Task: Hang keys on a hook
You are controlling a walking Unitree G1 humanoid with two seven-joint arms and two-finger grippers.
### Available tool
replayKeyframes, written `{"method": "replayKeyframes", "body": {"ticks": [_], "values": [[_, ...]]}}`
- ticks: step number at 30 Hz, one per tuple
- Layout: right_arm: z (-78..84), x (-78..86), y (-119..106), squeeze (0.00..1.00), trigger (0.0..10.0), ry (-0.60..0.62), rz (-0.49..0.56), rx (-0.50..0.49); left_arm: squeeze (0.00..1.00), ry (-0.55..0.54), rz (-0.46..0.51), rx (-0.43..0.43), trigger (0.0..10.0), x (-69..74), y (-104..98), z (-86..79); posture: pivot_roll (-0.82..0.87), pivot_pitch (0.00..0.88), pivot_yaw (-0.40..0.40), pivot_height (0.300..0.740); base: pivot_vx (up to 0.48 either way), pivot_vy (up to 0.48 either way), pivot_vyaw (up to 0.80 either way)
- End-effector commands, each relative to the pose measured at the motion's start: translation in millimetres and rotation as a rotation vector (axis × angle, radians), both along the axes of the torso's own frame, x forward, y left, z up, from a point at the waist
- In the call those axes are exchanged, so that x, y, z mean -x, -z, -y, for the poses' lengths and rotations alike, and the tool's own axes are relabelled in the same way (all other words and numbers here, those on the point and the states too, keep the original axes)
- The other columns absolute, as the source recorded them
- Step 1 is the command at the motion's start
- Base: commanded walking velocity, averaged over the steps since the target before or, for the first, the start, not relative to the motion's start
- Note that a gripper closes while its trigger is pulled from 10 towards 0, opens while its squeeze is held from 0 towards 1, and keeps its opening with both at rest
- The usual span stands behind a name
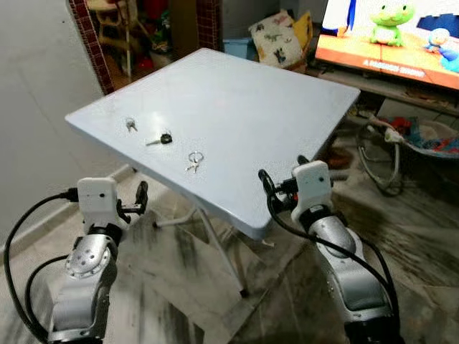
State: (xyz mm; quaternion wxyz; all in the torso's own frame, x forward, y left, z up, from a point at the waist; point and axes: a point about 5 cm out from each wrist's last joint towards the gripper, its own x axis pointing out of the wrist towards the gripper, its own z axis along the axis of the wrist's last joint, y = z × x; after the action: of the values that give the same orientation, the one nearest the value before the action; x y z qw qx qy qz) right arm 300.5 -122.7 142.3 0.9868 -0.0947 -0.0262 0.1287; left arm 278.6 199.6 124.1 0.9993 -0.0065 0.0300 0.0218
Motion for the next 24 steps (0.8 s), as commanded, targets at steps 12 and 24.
{"method": "replayKeyframes", "body": {"ticks": [12, 24], "values": [[-2.1, -0.2, -2.5, 0.0, 10.0, -0.01, 0.006, -0.012, 0.0, -0.018, -0.014, -0.017, 10.0, 1.7, 0.5, -7.5, 0.01, 0.0, 0.008, 0.74, 0.0, 0.0, 0.0], [-5.1, 1.0, -3.8, 0.0, 10.0, -0.04, 0.01, -0.017, 0.0, -0.039, -0.023, -0.015, 10.0, 3.7, 2.7, -10.8, 0.01, 0.0, 0.003, 0.74, 0.072, 0.0, 0.0]]}}
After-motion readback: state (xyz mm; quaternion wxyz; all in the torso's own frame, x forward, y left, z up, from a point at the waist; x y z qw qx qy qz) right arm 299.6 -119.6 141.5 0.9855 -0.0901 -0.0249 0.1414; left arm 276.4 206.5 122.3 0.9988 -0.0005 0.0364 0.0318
